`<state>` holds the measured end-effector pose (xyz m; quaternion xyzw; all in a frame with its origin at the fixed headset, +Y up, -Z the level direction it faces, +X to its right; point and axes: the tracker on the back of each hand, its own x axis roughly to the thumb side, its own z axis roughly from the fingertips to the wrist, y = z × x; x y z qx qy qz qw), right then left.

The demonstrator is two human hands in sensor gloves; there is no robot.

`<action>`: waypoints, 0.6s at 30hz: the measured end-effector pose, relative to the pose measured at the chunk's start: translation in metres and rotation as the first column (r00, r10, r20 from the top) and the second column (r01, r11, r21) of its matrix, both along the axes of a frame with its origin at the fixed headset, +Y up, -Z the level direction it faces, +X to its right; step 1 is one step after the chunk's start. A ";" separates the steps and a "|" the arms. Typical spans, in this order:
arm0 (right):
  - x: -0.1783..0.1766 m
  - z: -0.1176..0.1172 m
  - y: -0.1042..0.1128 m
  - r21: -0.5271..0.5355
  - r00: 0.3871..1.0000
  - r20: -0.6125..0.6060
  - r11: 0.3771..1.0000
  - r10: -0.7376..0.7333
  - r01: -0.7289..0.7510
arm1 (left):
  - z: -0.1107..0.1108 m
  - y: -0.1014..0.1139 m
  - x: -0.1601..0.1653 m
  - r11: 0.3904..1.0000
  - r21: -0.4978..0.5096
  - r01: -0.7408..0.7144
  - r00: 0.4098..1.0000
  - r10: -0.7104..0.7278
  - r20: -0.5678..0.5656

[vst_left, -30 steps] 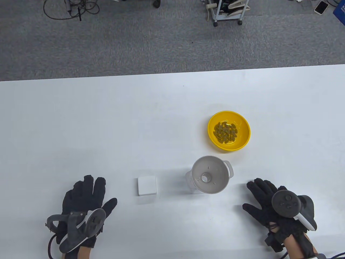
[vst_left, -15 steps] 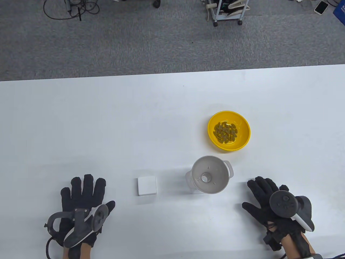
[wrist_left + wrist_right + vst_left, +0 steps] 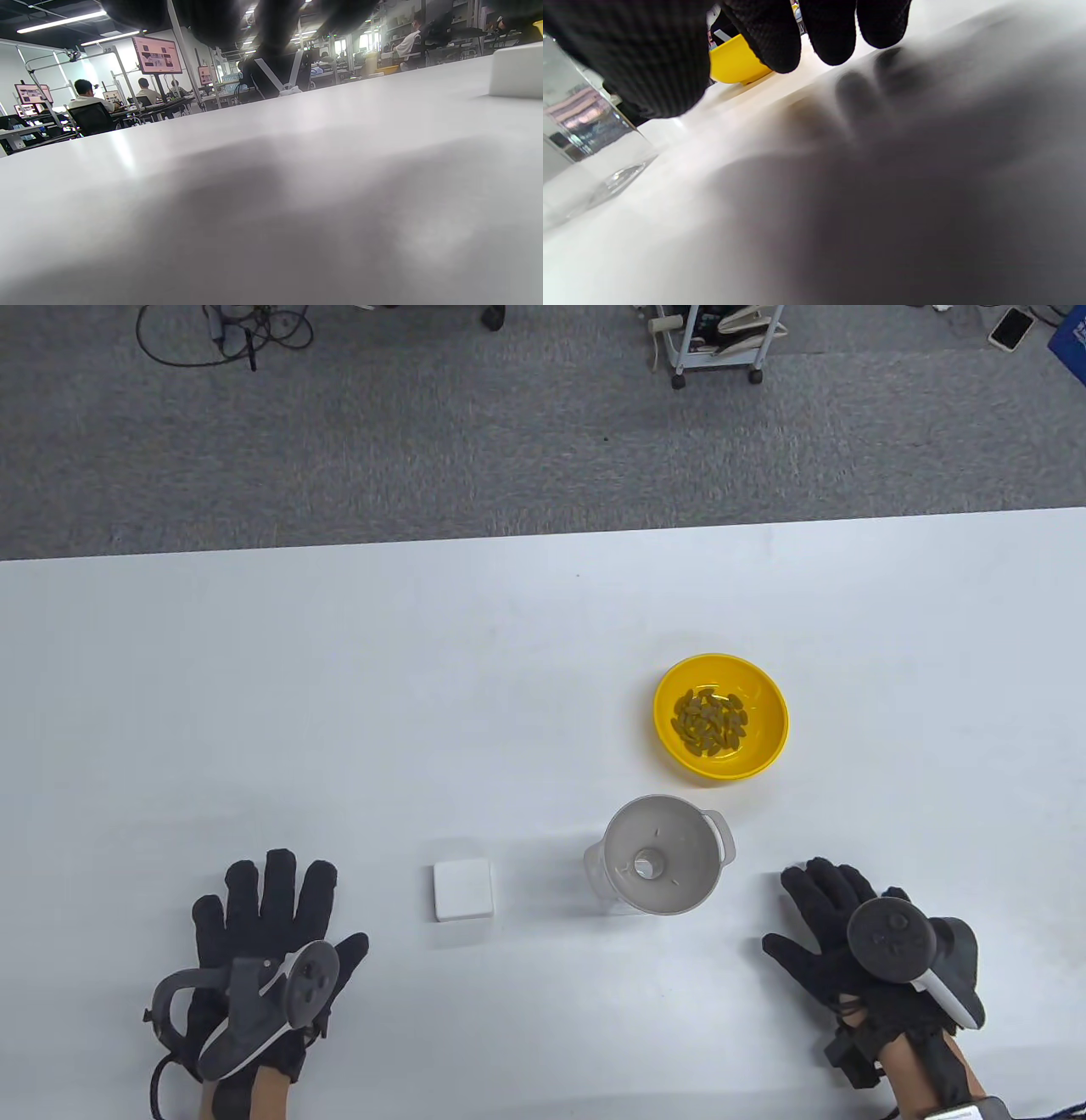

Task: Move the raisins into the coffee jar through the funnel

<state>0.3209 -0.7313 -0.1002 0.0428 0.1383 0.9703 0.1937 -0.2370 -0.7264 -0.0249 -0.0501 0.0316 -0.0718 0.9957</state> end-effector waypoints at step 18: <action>-0.014 -0.106 0.051 0.086 0.967 0.224 0.991 -0.123 0.106 | -0.003 0.000 -0.001 0.999 -0.017 -0.039 0.999 0.039 -0.006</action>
